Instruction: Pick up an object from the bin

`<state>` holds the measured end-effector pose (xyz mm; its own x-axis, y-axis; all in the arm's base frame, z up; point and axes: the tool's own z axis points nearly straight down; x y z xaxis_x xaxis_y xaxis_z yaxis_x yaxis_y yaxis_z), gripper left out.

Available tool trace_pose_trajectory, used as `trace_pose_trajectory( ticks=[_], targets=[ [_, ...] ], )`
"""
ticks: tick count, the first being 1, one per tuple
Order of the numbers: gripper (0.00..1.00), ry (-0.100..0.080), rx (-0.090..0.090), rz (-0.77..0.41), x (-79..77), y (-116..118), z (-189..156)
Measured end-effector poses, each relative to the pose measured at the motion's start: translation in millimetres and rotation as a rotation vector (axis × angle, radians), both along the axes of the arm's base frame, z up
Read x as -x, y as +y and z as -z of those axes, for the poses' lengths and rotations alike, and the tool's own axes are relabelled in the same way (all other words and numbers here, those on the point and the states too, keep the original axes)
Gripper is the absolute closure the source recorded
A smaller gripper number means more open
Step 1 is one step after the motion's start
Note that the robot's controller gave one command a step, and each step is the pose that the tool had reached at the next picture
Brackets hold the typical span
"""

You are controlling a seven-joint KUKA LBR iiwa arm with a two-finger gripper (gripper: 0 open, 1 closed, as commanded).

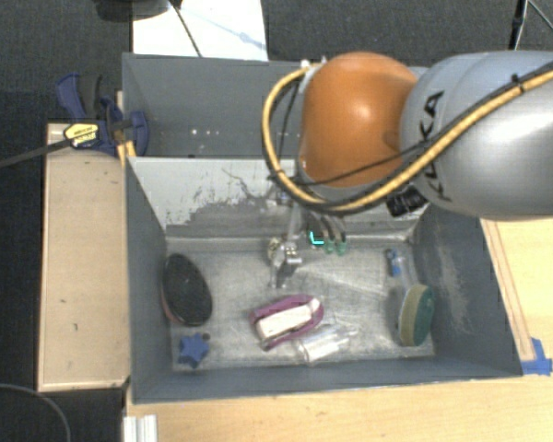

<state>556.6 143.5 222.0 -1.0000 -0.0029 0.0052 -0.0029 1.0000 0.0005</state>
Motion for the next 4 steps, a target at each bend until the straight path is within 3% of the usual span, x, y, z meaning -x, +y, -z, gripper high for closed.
trace_pose_trajectory(
  ticks=[1,2,3,4],
  targets=[
    [0.00,-0.001,0.000,-0.449,45.0,-46.9,72.7],
    [0.00,-0.003,-0.003,-0.746,37.9,-37.5,110.2],
    [0.00,-0.002,-0.002,-0.823,44.4,-43.8,107.4],
    [0.00,-0.013,-0.001,-0.975,32.9,-48.4,148.8]
  ],
)
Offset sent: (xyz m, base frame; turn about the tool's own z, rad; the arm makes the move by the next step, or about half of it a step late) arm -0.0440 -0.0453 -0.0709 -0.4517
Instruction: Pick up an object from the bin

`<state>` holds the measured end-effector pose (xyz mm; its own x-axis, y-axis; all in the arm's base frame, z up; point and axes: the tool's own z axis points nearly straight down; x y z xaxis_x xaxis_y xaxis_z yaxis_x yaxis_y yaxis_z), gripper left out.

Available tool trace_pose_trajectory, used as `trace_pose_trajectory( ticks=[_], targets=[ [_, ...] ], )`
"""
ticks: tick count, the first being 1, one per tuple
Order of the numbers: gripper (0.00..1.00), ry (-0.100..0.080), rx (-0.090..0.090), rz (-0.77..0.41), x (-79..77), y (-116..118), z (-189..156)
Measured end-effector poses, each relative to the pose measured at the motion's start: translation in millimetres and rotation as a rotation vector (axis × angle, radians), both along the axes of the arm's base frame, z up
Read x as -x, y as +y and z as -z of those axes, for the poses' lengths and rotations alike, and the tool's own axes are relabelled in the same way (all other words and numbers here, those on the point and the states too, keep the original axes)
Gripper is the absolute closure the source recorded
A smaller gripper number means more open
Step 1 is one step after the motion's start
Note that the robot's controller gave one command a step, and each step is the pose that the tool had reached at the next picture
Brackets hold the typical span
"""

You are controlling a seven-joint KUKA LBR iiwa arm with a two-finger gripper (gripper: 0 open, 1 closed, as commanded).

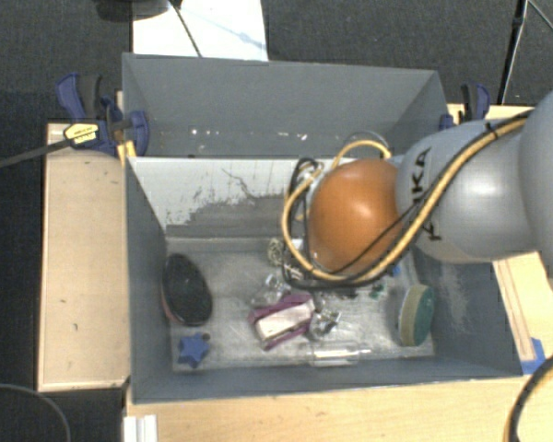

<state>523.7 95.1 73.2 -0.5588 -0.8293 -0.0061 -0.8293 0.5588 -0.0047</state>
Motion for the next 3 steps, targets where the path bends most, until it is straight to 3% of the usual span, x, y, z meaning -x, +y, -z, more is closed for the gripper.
trace_pose_trajectory(
  ticks=[1,2,3],
  targets=[
    [0.00,0.004,0.000,0.007,-0.9,0.3,-1.2],
    [1.00,-0.001,-0.003,0.011,-2.6,1.8,-2.6],
    [1.00,0.002,0.000,0.023,-3.6,2.2,-47.4]
  ],
)
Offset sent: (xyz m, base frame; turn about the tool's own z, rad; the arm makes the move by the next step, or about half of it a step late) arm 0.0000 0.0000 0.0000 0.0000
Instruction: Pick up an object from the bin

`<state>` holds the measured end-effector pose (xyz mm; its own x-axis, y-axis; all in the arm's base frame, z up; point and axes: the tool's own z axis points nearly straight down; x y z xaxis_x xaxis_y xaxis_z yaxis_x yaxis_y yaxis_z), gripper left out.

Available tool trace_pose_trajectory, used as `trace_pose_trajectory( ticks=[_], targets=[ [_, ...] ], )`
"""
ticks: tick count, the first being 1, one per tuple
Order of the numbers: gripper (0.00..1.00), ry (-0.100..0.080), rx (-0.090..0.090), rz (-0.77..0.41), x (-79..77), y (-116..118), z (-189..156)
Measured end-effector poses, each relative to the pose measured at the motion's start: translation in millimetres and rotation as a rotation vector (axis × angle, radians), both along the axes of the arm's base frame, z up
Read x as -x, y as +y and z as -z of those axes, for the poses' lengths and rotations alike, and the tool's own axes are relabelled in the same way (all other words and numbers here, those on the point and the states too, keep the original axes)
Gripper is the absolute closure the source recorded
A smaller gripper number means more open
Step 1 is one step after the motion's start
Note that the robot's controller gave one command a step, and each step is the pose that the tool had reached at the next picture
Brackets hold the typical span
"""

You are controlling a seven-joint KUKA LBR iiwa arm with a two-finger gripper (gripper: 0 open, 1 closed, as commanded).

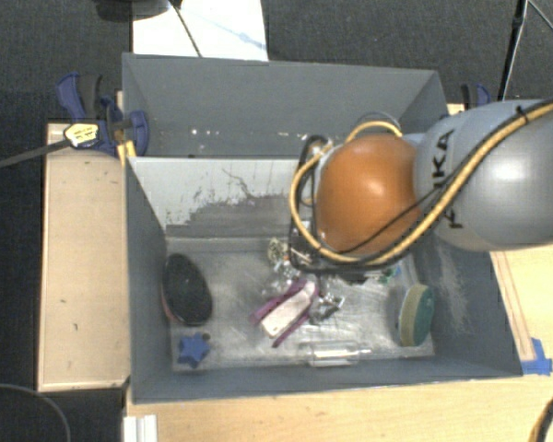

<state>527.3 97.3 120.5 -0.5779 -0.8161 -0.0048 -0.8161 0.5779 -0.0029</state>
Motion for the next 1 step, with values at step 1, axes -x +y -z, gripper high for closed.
trace_pose_trajectory(
  ticks=[1],
  targets=[
    [1.00,0.000,0.000,0.013,-1.1,0.5,-37.5]
  ],
)
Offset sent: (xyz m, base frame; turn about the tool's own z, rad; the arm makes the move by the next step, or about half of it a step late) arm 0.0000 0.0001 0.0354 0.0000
